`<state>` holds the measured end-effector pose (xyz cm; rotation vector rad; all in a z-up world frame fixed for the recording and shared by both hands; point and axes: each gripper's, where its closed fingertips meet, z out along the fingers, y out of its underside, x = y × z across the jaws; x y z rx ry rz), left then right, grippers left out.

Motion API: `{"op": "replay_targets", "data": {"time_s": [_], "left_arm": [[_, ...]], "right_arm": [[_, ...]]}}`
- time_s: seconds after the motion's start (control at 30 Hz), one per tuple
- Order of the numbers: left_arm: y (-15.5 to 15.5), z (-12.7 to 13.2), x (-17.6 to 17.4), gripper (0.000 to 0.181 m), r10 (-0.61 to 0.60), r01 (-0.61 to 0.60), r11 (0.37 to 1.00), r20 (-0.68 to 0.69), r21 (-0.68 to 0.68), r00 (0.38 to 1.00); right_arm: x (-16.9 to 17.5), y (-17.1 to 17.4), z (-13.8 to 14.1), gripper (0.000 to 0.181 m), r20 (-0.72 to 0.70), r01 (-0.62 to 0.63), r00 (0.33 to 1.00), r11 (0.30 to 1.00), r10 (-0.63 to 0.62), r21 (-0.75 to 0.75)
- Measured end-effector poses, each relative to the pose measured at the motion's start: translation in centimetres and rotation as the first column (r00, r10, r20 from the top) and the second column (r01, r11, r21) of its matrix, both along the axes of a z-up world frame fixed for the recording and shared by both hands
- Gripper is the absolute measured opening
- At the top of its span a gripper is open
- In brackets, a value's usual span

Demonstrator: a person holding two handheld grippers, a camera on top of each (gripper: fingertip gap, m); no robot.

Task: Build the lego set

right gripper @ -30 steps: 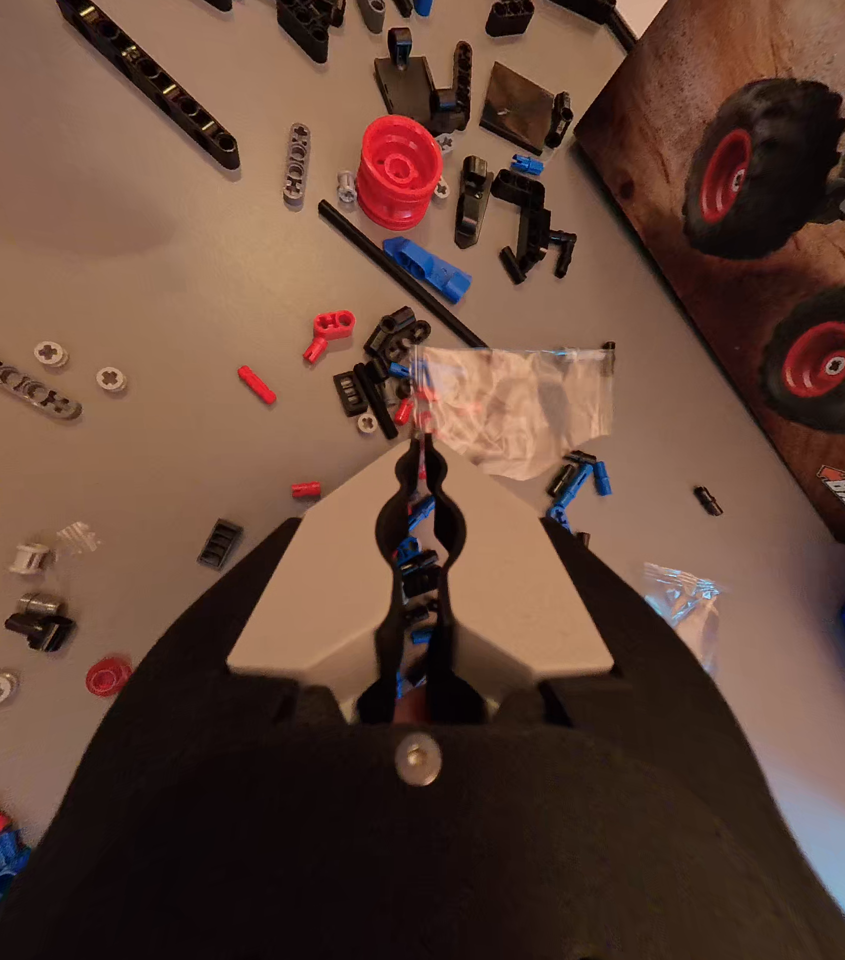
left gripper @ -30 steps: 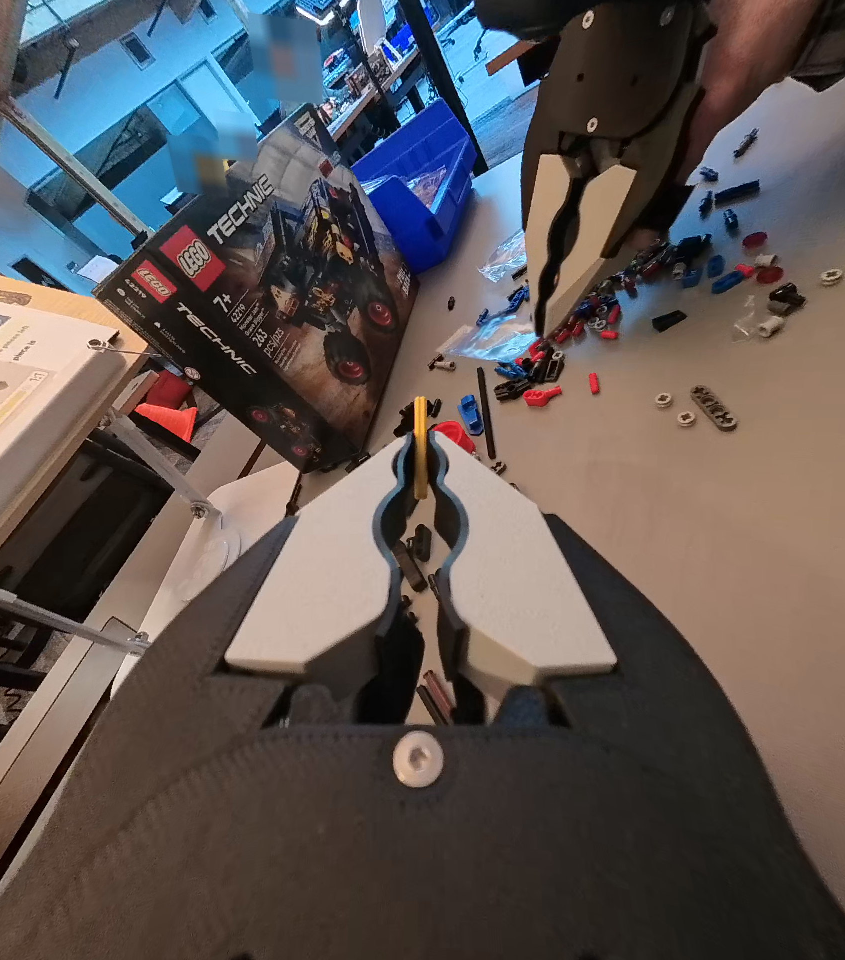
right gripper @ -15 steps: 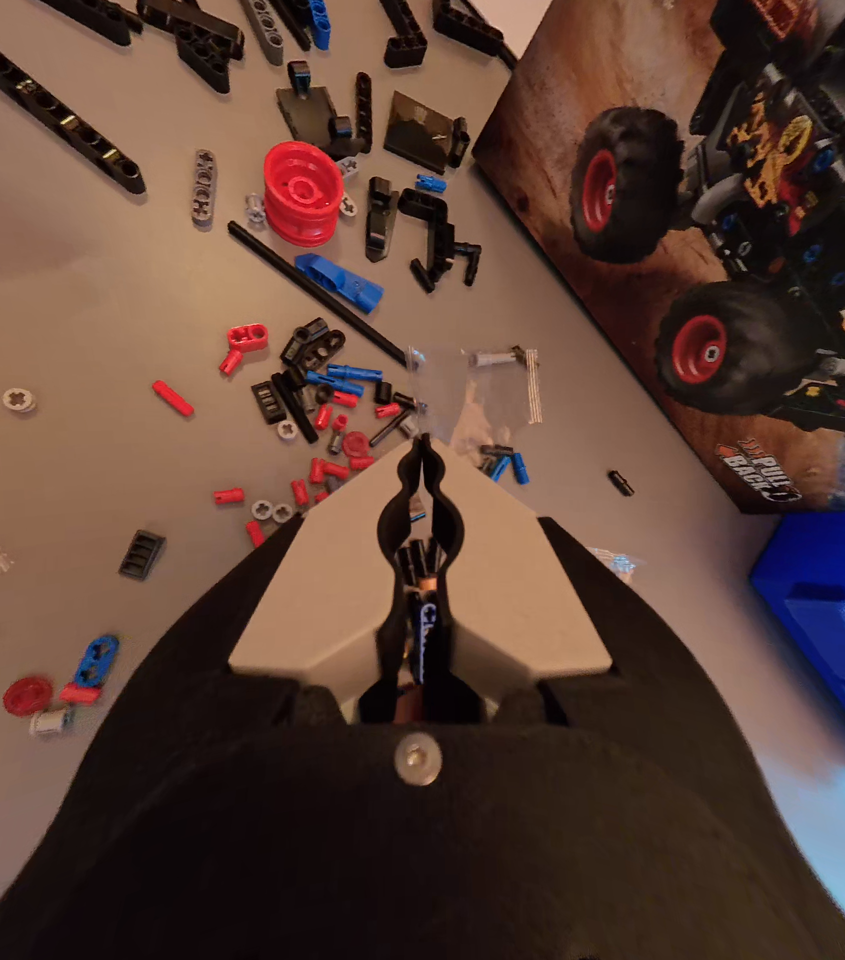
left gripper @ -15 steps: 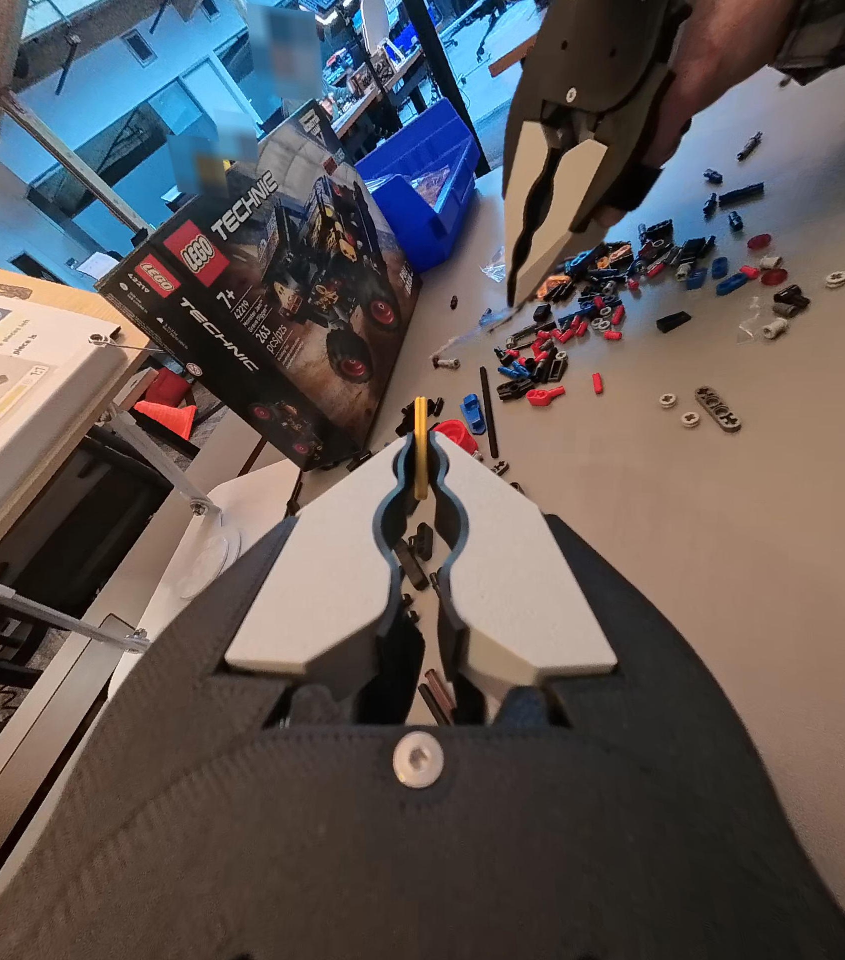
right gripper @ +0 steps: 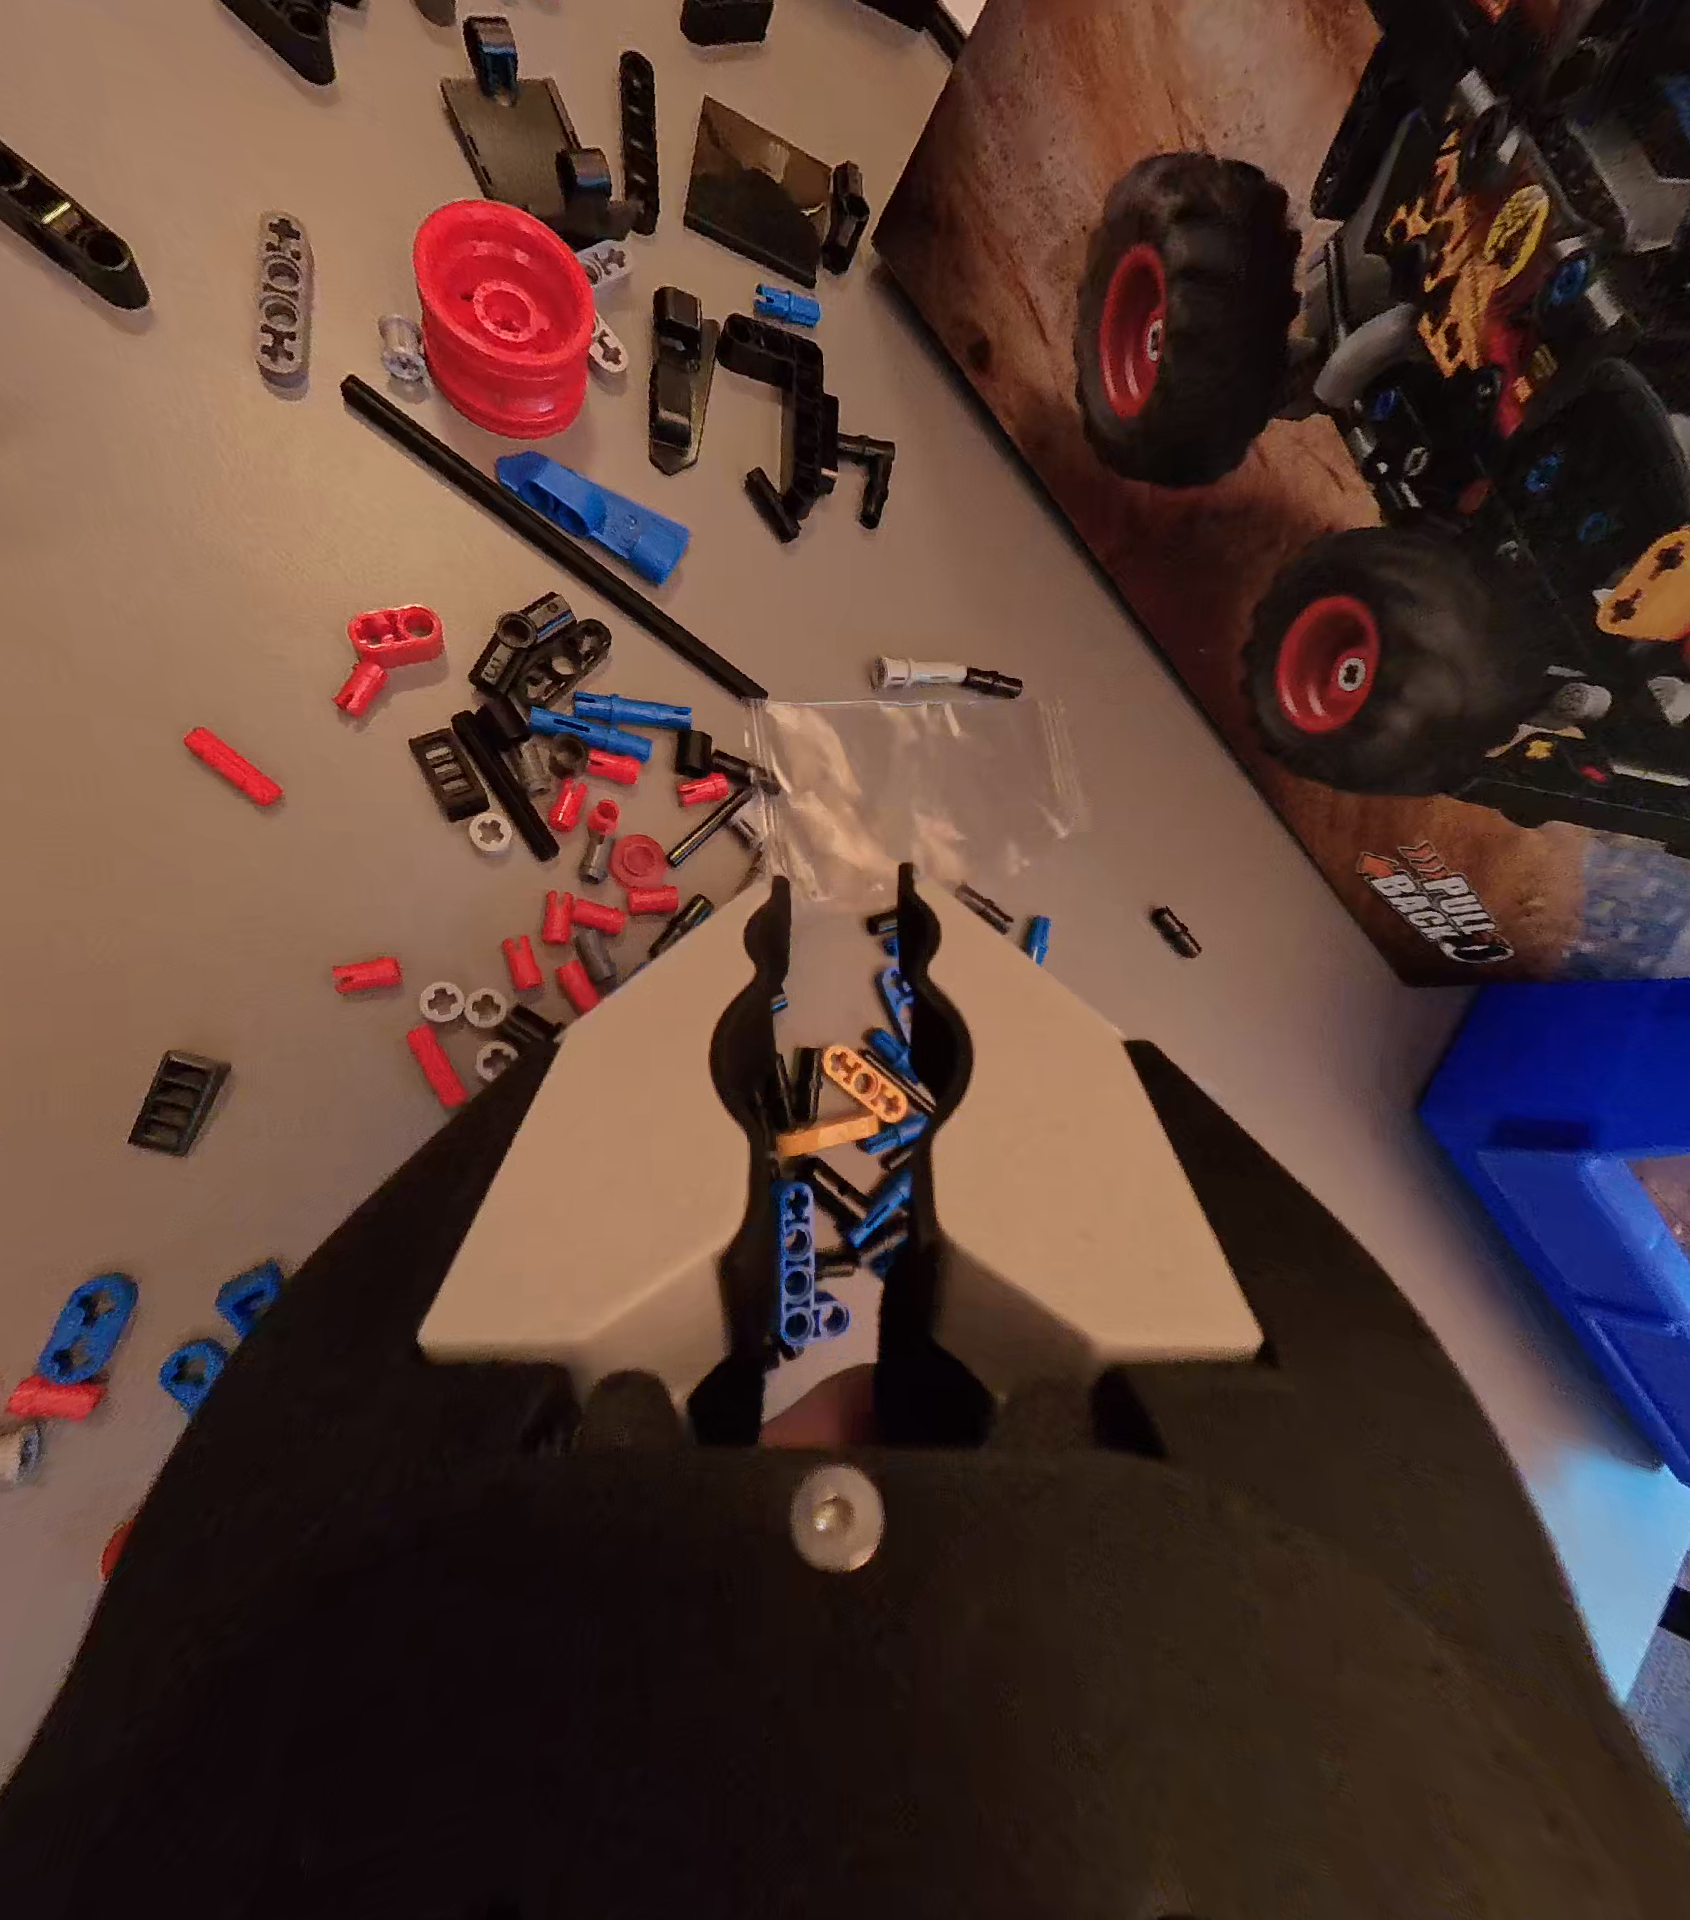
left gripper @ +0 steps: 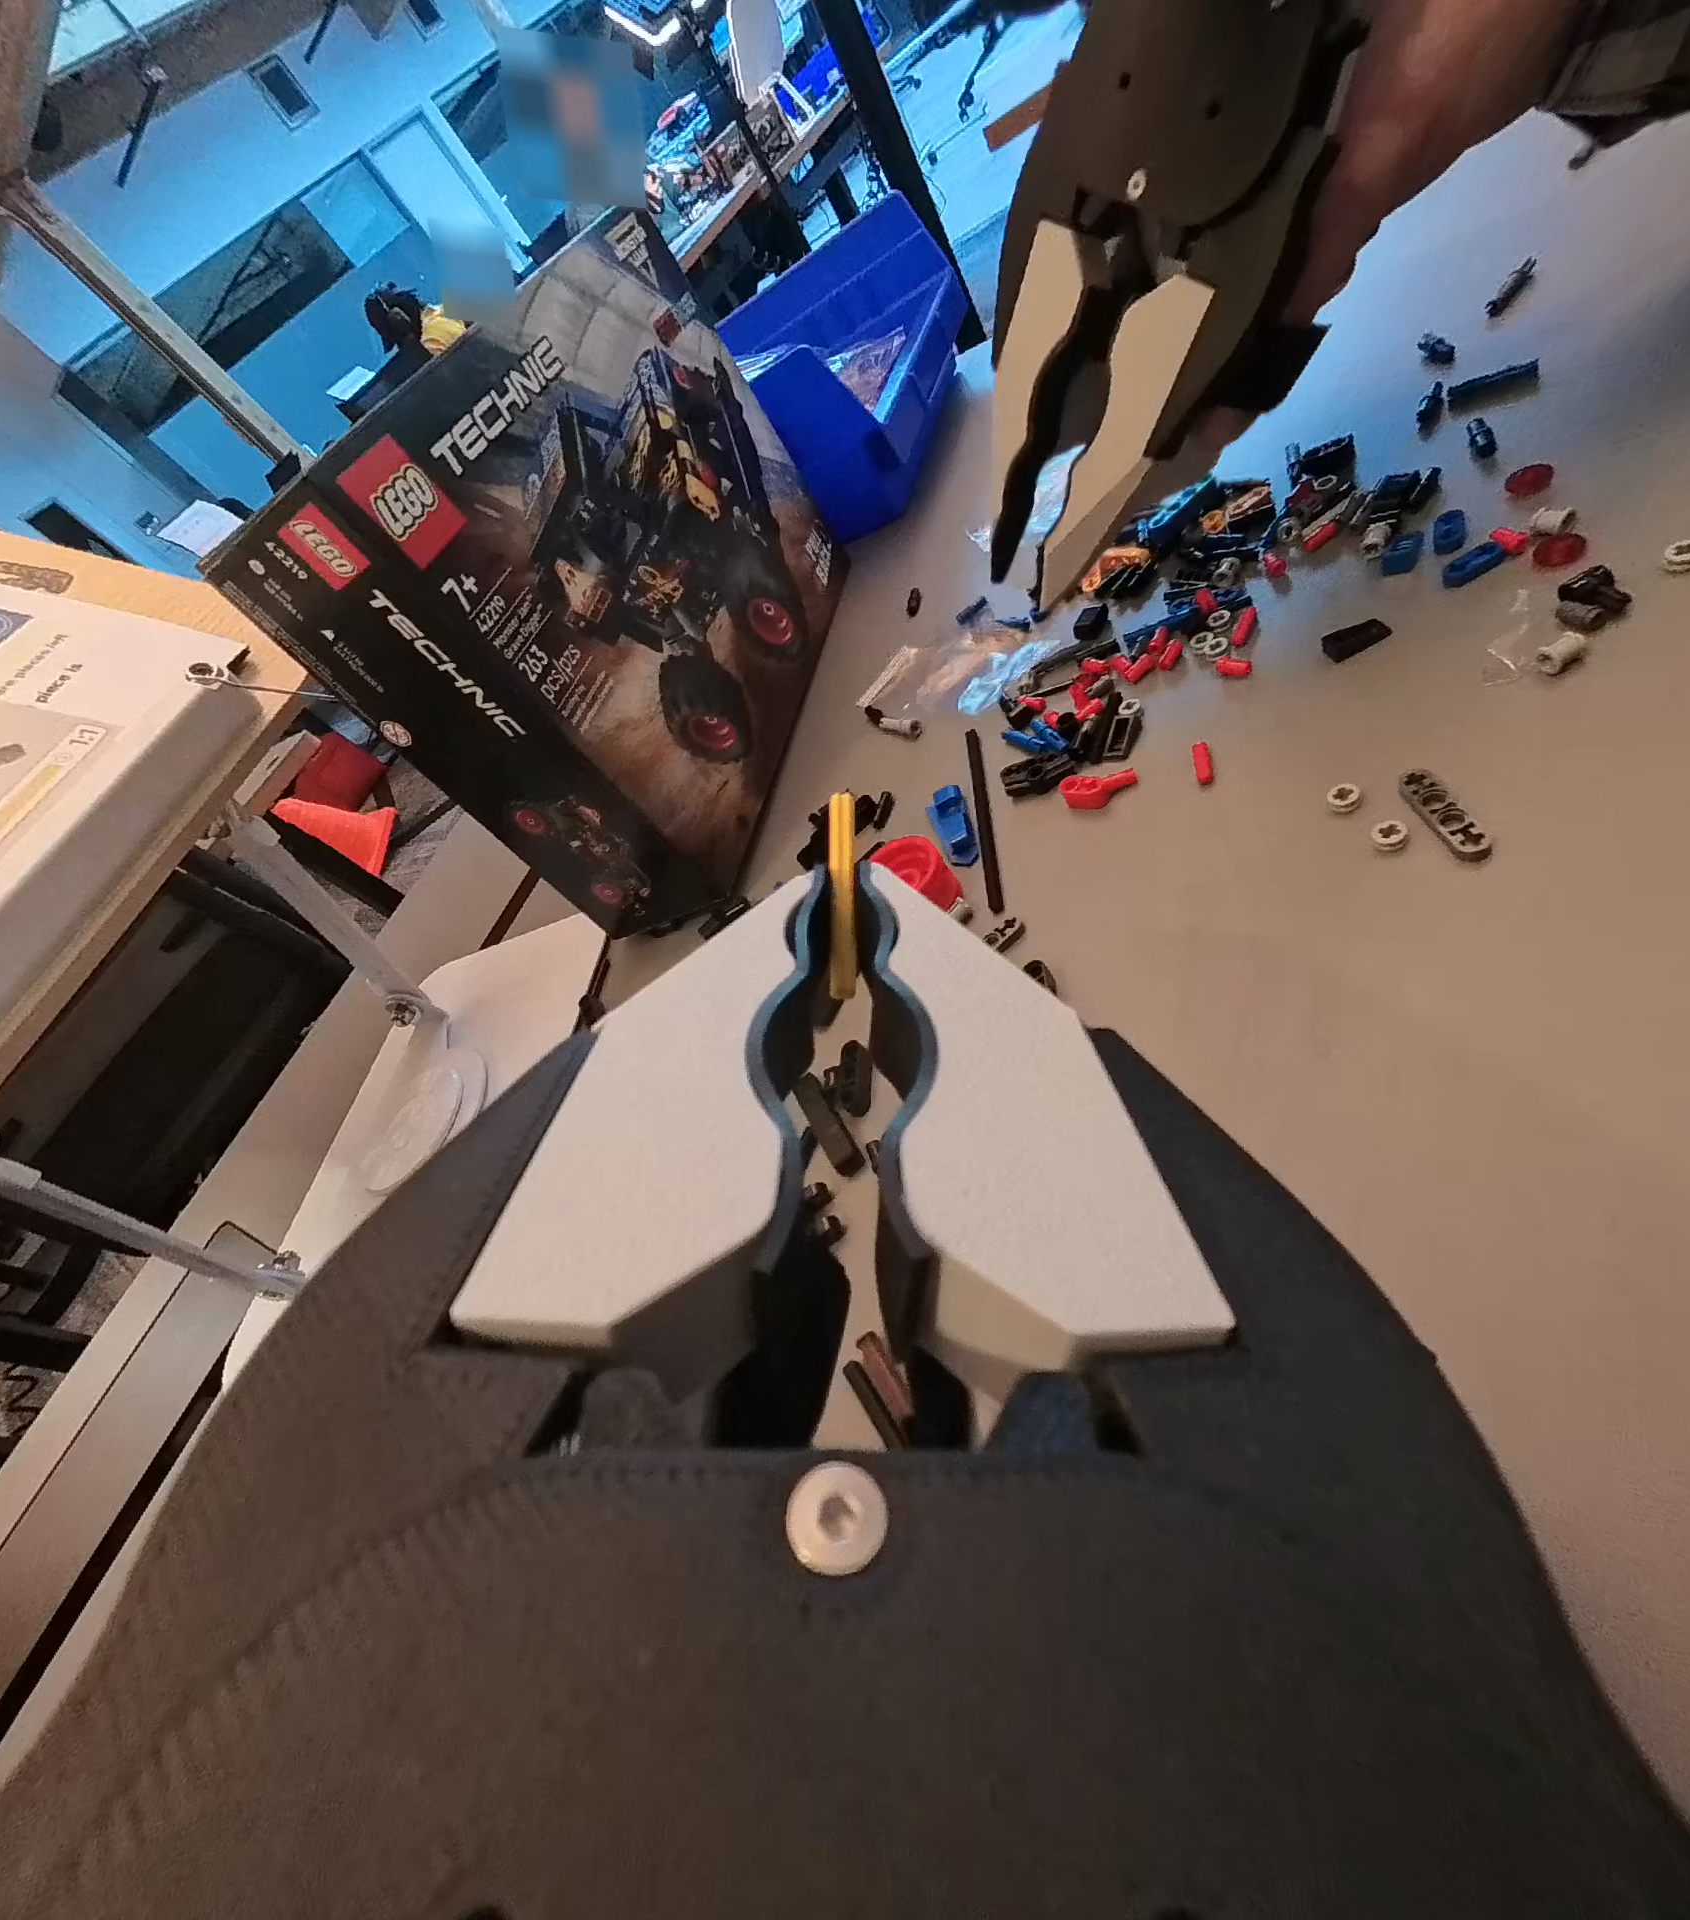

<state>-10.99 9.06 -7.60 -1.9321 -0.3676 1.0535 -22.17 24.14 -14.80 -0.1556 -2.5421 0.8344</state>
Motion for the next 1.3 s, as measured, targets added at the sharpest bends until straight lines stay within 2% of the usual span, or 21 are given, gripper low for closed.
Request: {"op": "replay_targets", "data": {"time_s": [0.4, 0.7, 0.87, 1.0, 1.1, 1.3], "left_arm": [[-0.3, 0.4, -0.1, 0.002, 0.01, -0.01, 1.0, -0.015, 0.003, 1.0], [-0.3, 0.3, -0.3, 0.002, 0.014, -0.014, 1.0, -0.012, 0.001, 1.0], [-0.1, 0.1, -0.4, 0.002, 0.011, -0.011, 1.0, -0.008, -0.003, 1.0], [-0.2, -0.1, -0.4, 0.002, 0.013, -0.013, 1.0, -0.004, -0.009, 1.0], [-0.4, 0.1, -0.4, 0.002, 0.018, -0.018, 1.0, -0.006, -0.006, 1.0], [0.0, 0.1, -0.2, 0.002, -0.001, 0.001, 1.0, -0.002, -0.003, 1.0]], "right_arm": [[-0.1, 4.8, 2.7, 0.019, -0.034, 0.091, 0.995, 0.996, -0.092, -0.024], [0.6, 7.7, 2.4, 0.015, 0.002, 0.113, 0.994, 0.994, -0.113, 0.005], [0.6, 6.3, 1.3, 0.01, 0.064, 0.06, 0.996, 0.998, -0.058, -0.027], [0.0, 5.2, -0.1, 0.013, 0.098, -0.012, 0.995, 0.999, 0.007, 0.047], [0.9, 5.8, -0.8, 0.012, 0.136, -0.055, 0.99, 0.99, 0.038, 0.128], [3.6, 7.5, -1.7, 0.004, 0.188, -0.095, 0.98, 0.984, 0.066, 0.153]]}}
